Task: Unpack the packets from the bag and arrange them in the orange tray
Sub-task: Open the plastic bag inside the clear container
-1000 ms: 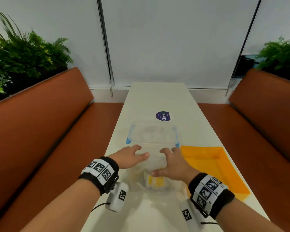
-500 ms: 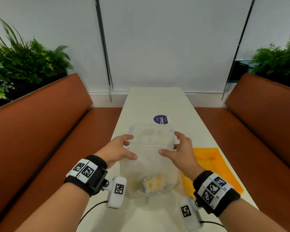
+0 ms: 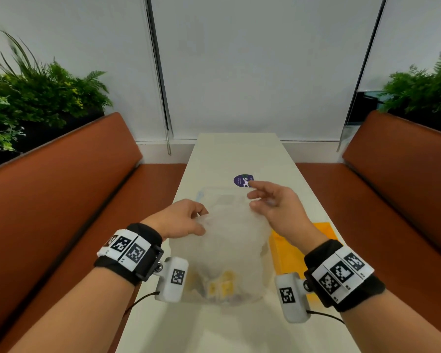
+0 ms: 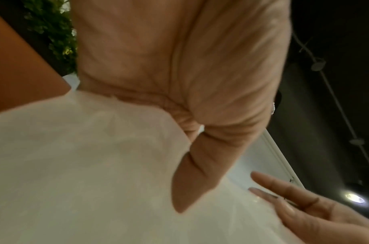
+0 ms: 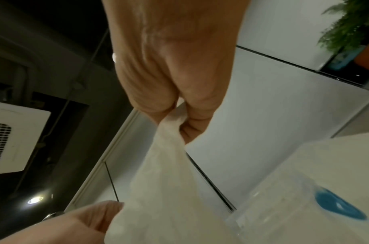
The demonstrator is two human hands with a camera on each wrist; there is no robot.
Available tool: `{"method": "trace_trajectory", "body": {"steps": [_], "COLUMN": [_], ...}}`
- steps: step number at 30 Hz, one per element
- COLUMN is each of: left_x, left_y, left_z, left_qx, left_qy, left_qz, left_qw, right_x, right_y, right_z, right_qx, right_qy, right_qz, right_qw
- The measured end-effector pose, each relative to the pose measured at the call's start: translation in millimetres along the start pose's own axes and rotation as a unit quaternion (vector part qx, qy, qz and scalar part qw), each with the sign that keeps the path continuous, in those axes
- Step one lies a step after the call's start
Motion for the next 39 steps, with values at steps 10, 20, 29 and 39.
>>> {"method": "trace_trajectory", "body": {"steps": [10, 20, 29, 39], "left_x": [37, 16, 6, 45], "left_y": [15, 7, 0, 21], "left_z": [-3, -4, 5, 32], "left_qx": [-0.033, 0.027, 0.004, -0.124], "left_qy": [0.059, -0.013, -0.079, -0.268], "left_qz": [0.036, 0.086, 0.239, 0.413], "left_qw": [0.997, 0.996, 0.968, 0.861], "right_x": [32, 13, 17, 34], "right_y": [2, 3, 3, -3], "right_z": [-19, -30, -30, -43], "right_qx": [0.118, 0.187, 0.158, 0.244], "right_qy": [0.059, 0.066, 0.147, 0.294], "right_qz": [0.155, 0.08, 0.03, 0.099], "right_qw": [0.979, 0.977, 0.976, 0.919]}}
Point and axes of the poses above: each hand's wrist, its own y-axis away from the middle knuckle, its own x-axis out of the back of the hand, z = x × y, the point moved 3 cm from there along -y, towards the middle knuckle, and after that the axes turned 9 degrees about -y, right-handed, at the moved point
